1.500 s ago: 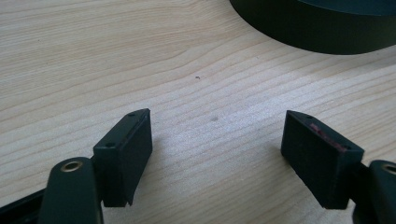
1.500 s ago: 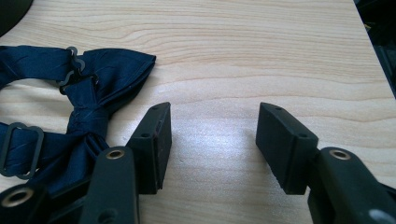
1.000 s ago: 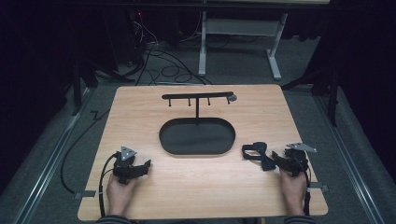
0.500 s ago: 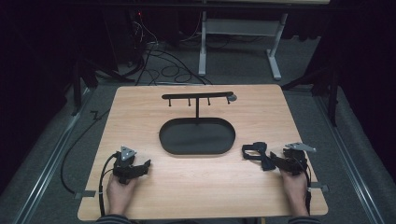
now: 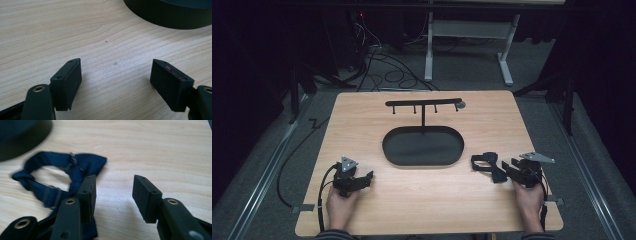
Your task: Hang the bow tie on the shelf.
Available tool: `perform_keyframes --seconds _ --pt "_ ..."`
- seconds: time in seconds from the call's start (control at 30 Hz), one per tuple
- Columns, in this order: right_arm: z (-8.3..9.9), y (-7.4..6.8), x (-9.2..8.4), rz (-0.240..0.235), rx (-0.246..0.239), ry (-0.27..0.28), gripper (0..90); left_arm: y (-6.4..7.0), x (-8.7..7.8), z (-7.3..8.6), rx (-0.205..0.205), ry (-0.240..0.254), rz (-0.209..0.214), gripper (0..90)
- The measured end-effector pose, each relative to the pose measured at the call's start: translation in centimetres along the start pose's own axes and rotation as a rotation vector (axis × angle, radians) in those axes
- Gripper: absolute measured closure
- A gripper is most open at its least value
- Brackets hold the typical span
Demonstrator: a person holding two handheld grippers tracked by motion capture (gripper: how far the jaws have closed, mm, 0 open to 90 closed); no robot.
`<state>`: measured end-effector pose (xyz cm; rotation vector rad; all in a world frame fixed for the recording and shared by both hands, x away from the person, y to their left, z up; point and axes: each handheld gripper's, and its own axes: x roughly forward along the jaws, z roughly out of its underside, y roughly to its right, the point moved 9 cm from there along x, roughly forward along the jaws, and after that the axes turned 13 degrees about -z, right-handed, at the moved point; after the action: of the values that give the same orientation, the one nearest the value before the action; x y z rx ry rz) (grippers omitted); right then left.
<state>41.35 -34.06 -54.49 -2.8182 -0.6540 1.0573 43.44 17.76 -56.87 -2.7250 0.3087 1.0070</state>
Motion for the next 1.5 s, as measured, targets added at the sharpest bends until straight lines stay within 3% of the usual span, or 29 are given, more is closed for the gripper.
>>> perform_keyframes --seconds 0.2,0.73,1.23,1.5 --pt "-1.0 -1.0 -0.6 -0.054 -0.005 0.031 57.9 0.0 0.0 0.0 0.000 0.000 0.001 25.6" --pt "-2.7 -3.8 0.8 -0.147 -0.029 0.030 59.2 0.0 0.0 0.0 -0.001 0.000 0.001 25.5" --pt "-3.6 -5.3 3.2 -0.194 -0.045 -0.015 57.0 0.0 0.0 0.0 -0.001 0.000 0.001 25.5" --pt "-4.0 -5.4 4.8 -0.180 -0.058 -0.060 53.9 0.0 0.0 0.0 -0.001 0.000 0.002 25.4"
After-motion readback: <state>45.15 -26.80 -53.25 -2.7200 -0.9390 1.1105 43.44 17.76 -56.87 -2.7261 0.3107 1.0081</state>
